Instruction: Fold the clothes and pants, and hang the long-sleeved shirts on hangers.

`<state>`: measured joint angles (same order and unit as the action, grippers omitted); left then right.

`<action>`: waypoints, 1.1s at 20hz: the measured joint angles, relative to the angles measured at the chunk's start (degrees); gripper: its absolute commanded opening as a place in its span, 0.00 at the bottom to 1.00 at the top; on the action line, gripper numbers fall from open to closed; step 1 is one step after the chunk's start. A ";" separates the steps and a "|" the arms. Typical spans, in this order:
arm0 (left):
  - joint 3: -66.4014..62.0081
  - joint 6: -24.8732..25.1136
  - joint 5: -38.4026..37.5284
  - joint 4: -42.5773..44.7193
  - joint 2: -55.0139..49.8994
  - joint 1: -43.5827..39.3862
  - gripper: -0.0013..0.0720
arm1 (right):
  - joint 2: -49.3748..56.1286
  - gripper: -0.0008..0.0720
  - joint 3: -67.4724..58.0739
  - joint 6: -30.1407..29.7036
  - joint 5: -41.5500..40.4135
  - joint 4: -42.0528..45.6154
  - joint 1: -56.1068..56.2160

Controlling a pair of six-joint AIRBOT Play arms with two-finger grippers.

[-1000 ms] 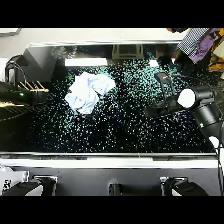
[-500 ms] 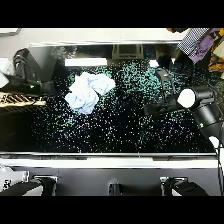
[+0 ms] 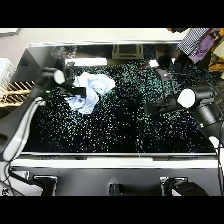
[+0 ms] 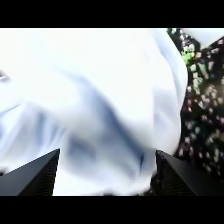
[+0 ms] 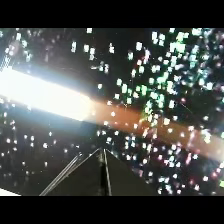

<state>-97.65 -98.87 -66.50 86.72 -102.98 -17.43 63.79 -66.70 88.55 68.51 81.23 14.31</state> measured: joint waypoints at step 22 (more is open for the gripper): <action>-12.39 0.33 -19.04 -23.15 -5.97 -24.68 0.05 | -5.27 0.07 0.00 7.19 21.77 6.54 0.00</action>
<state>-110.04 -98.54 -85.54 63.57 -108.95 -42.11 58.52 -66.70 95.74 90.28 87.77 14.31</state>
